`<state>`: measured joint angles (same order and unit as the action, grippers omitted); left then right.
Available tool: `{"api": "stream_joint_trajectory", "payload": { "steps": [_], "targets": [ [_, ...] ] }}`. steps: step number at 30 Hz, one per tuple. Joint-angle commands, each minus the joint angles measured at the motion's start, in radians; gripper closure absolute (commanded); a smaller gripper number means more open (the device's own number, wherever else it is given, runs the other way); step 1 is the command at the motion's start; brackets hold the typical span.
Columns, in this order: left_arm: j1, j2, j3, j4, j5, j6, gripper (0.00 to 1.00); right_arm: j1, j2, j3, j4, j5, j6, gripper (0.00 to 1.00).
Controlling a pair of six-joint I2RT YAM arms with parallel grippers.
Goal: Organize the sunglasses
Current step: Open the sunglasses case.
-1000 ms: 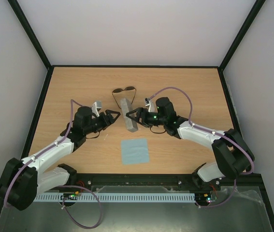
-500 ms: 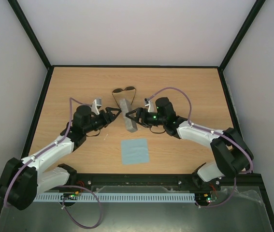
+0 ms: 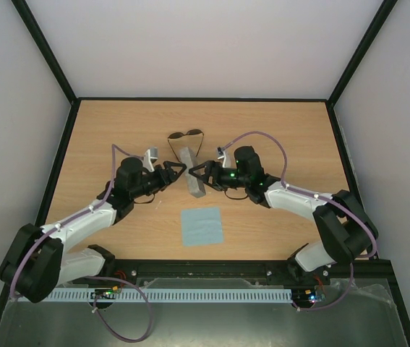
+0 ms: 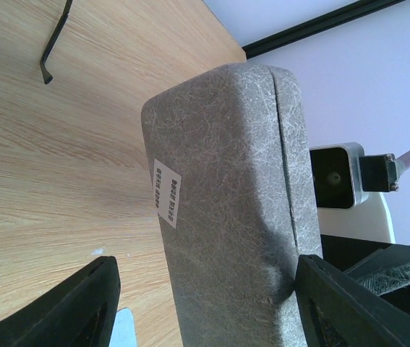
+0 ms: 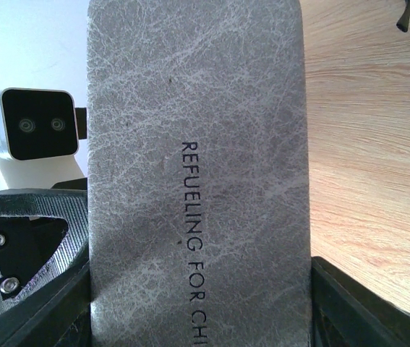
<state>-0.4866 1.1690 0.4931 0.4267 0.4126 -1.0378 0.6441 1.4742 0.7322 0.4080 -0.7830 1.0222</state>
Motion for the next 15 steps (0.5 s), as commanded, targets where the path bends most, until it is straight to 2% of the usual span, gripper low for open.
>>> {"api": "stream_joint_trajectory", "payload": {
  "steps": [1, 11, 15],
  "targets": [
    [-0.014, 0.015, 0.002, 0.043, -0.003, 0.003, 0.31, 0.0, 0.003, -0.009, 0.106, -0.04, 0.011, 0.46],
    [-0.027, 0.036, 0.007, 0.056, -0.012, 0.004, 0.32, 0.0, 0.005, -0.021, 0.123, -0.045, 0.017, 0.46],
    [-0.029, 0.044, -0.003, 0.041, -0.028, 0.015, 0.41, 0.0, -0.005, -0.02, 0.136, -0.05, 0.027, 0.47]
  ]
}}
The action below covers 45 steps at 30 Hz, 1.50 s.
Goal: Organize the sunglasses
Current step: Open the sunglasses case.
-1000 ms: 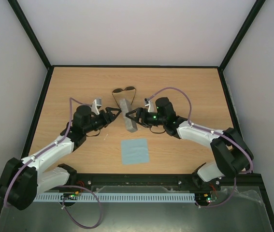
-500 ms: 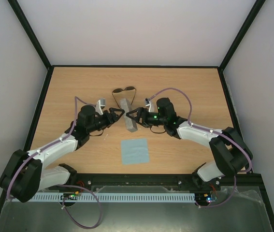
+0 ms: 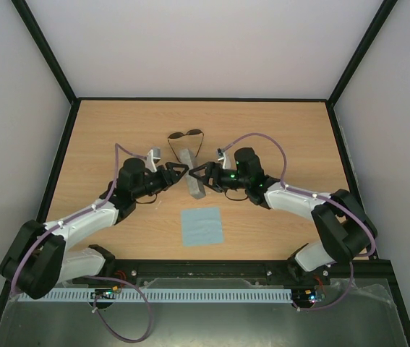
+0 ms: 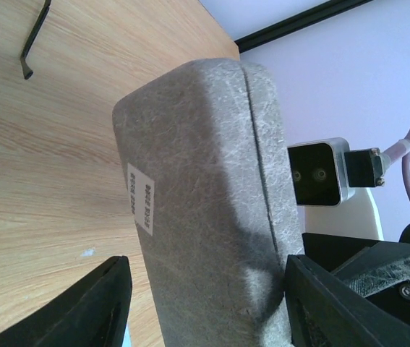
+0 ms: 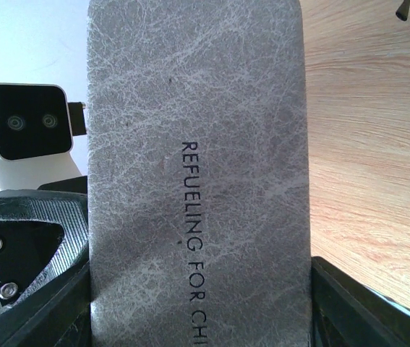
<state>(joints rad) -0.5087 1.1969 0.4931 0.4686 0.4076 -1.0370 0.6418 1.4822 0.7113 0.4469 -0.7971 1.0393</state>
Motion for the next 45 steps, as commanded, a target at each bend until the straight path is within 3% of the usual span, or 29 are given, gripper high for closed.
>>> {"api": "stream_joint_trajectory", "payload": {
  "steps": [1, 6, 10, 45],
  "targets": [
    [-0.007, 0.016, -0.006, -0.004, -0.027, 0.018, 0.43, 0.002, -0.016, 0.0, 0.102, -0.035, 0.014, 0.47],
    [-0.007, 0.018, -0.011, -0.033, -0.053, 0.036, 0.55, 0.001, -0.035, 0.001, 0.133, -0.045, 0.041, 0.49],
    [-0.007, 0.029, -0.009, -0.051, -0.064, 0.045, 0.58, 0.001, -0.047, 0.001, 0.142, -0.048, 0.051, 0.5],
    [-0.007, 0.087, -0.03, -0.135, -0.128, 0.109, 0.59, -0.029, -0.136, 0.008, 0.111, -0.063, 0.055, 0.51]
  ]
}}
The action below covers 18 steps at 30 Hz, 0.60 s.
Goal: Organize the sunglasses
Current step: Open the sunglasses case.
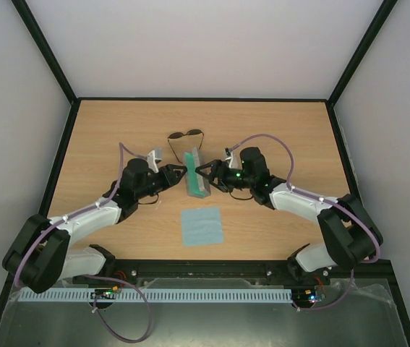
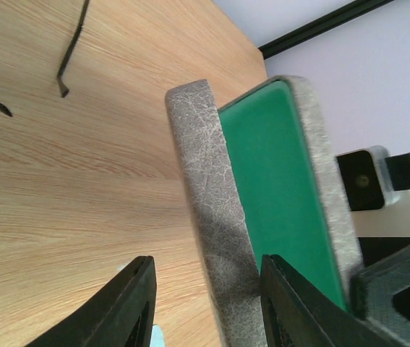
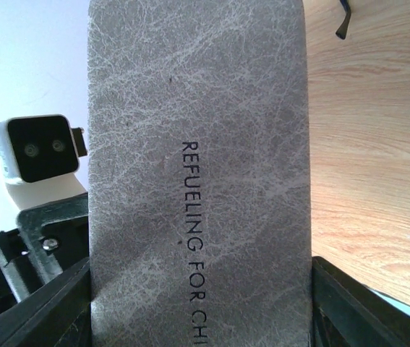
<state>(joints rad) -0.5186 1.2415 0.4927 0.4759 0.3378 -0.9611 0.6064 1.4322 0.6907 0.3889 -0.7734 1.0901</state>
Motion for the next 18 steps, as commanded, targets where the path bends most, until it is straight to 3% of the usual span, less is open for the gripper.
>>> {"api": "stream_joint_trajectory", "payload": {
  "steps": [1, 9, 18],
  "targets": [
    [0.004, 0.045, -0.031, -0.145, -0.061, 0.036, 0.59, 0.005, -0.088, 0.029, 0.166, -0.086, 0.002, 0.51],
    [0.019, 0.033, -0.03, -0.168, -0.063, 0.045, 0.57, -0.011, -0.083, 0.027, 0.128, -0.084, -0.024, 0.51],
    [0.048, -0.065, 0.036, -0.3, -0.069, 0.074, 0.46, -0.107, -0.039, -0.01, 0.039, -0.081, -0.12, 0.51]
  ]
}}
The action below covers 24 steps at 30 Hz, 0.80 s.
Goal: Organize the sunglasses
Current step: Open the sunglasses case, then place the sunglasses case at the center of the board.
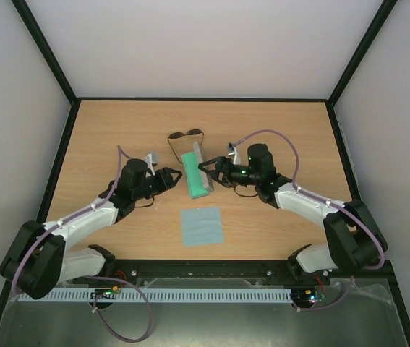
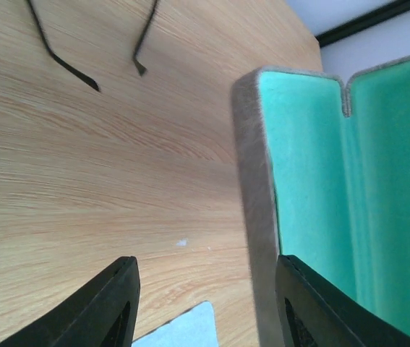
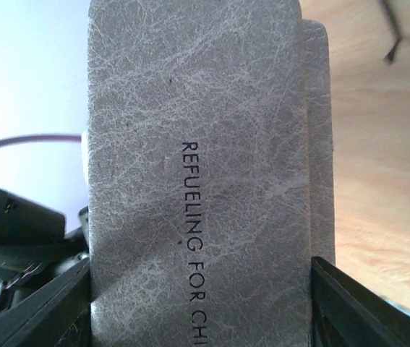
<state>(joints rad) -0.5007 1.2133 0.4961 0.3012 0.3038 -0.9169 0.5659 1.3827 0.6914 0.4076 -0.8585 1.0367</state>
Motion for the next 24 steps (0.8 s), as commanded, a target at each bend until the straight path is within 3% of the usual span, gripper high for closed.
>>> {"api": "stream_joint_trajectory", "payload": {
  "steps": [1, 15, 24],
  "targets": [
    [0.033, -0.04, 0.039, -0.134, -0.034, 0.032, 0.45, -0.078, 0.018, -0.012, 0.007, 0.007, -0.082, 0.51],
    [0.05, -0.046, 0.016, -0.151, -0.031, 0.042, 0.44, -0.166, 0.192, -0.036, 0.053, -0.005, -0.149, 0.5],
    [0.051, -0.041, 0.012, -0.148, -0.032, 0.044, 0.44, -0.214, 0.303, -0.043, 0.168, -0.058, -0.121, 0.46]
  ]
}}
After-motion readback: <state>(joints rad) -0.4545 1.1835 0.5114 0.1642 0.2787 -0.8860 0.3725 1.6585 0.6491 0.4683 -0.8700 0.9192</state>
